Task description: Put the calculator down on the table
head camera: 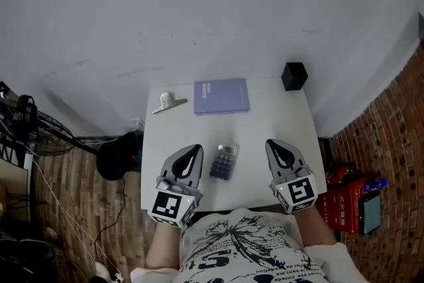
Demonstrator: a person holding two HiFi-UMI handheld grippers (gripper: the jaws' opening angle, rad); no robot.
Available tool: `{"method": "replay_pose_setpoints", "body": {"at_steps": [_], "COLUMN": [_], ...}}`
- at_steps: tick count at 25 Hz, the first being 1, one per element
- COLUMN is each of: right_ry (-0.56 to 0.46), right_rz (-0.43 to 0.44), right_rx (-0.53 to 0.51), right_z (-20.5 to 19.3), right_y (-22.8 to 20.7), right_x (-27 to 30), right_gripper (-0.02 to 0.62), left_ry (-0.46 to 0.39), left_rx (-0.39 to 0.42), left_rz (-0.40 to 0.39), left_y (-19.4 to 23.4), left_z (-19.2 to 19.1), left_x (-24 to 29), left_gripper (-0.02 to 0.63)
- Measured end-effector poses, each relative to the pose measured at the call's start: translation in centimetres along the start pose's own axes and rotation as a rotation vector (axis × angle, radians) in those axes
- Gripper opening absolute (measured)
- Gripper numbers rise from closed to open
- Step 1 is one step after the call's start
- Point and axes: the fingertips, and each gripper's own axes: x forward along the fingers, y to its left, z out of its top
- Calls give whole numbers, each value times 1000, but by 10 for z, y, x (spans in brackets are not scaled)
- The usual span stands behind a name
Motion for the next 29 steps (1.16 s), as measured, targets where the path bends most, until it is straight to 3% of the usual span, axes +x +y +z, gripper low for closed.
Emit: {"method": "replay_pose_setpoints", "body": {"at_steps": [29], "right_ry": [-4], "right_rz": [69], "right_rx": [17], "right_z": [-8], "right_y": [23], "right_x": [-1], "right_gripper": [14], "left_ry": [87], "left_rx": [-19], "left_rz": [56], "left_y": [-4], "left_z": [-19], "left_x": [-11], "left_gripper": [14]}}
